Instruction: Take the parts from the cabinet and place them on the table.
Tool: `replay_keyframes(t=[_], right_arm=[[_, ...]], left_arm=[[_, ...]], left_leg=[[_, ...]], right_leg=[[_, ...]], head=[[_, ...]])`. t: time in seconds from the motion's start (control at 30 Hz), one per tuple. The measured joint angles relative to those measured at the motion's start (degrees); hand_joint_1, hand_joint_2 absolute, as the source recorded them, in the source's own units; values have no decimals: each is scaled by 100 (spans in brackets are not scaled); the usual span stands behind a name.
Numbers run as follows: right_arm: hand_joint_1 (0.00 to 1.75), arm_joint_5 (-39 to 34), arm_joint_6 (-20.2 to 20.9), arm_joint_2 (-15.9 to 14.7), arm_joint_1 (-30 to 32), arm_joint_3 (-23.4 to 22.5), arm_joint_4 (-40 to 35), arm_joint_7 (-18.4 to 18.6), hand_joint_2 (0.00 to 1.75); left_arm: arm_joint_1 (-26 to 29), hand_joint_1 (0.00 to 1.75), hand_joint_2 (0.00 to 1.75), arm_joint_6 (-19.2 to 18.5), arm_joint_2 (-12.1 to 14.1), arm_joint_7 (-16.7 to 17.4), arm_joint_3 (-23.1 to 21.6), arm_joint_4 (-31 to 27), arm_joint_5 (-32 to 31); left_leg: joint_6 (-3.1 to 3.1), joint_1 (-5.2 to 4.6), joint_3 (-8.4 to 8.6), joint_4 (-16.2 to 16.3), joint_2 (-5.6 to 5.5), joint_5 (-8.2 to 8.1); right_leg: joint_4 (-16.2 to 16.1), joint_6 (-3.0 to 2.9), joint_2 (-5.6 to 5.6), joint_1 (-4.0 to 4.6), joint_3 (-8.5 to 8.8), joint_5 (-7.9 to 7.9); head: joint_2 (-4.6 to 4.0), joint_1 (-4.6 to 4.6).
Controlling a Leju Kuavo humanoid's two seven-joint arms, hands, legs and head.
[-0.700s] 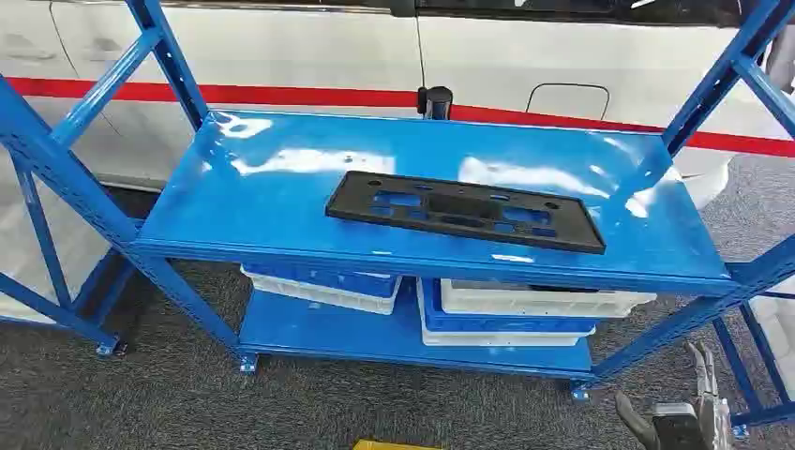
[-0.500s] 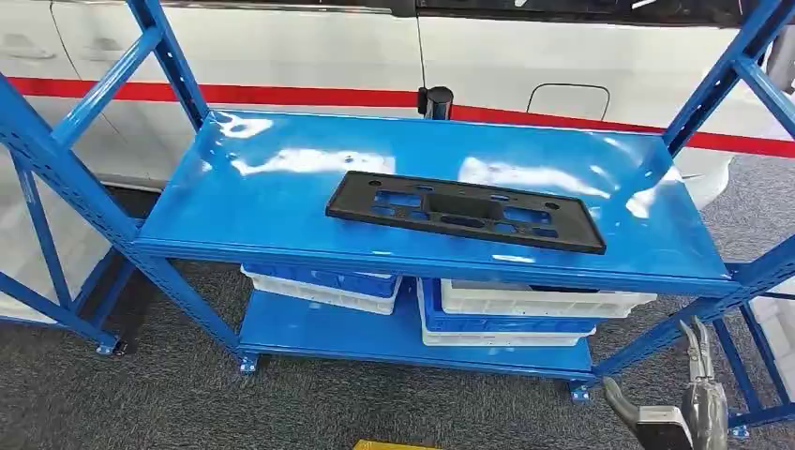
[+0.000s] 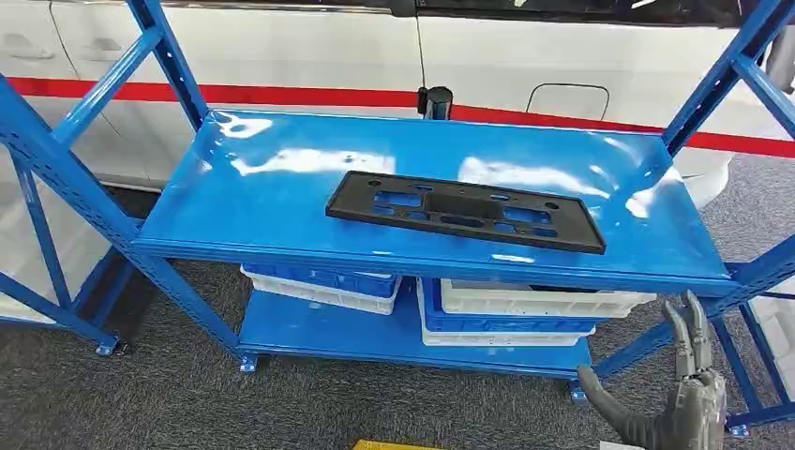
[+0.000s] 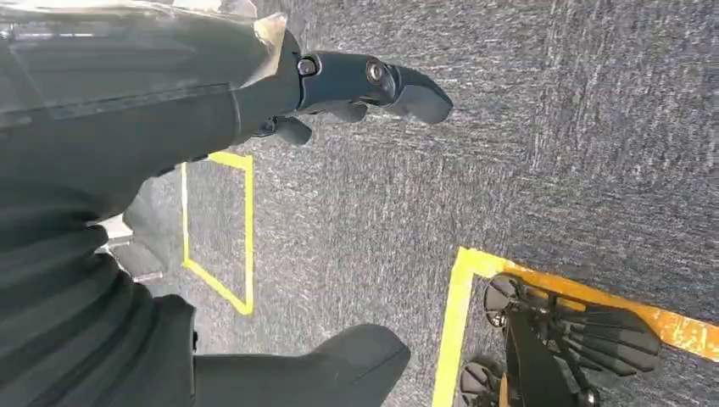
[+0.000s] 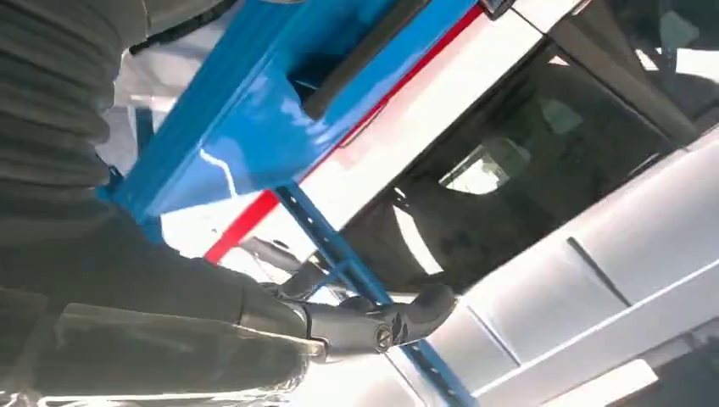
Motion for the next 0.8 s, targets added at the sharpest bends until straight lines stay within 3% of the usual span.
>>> replay_keyframes(t=[0.23, 0.3, 0.5, 0.7, 0.8], right_arm=[[0, 701, 127, -79, -154, 267, -280, 558, 175], [0, 1281, 197, -50, -405, 376, -129, 873, 175], [0, 1765, 323, 590, -1459, 687, 1334, 958, 175], [0, 2084, 623, 905, -1880, 735, 1832, 1236, 175], [0, 2243, 680, 1049, -2176, 732, 2113, 1412, 175]], left_arm=[[-51, 0, 175, 85, 24, -70, -7, 11, -256], [-104, 0, 175, 385, 31, -258, -28, 11, -418], [-415, 0, 175, 553, 48, -263, -61, 11, -545], [-448, 0, 175, 365, 39, -265, -55, 13, -413], [-528, 0, 175, 177, -24, -517, -68, 13, -521]], left_leg=[[0, 0, -2, 0, 1, 0], [-1, 4, -2, -1, 4, 1], [-1, 7, 5, -1, -2, 14], [0, 5, -12, 0, 1, 17], [0, 5, -12, 1, -4, 17]], right_leg=[[1, 0, 0, 1, 0, 0], [1, 0, 5, 4, 0, 1], [2, 1, -4, 7, 8, 5], [6, 2, -2, 7, 46, 5], [5, 2, -3, 4, 17, 5]], head=[[0, -2], [0, -2], [0, 0], [0, 0], [0, 0]])
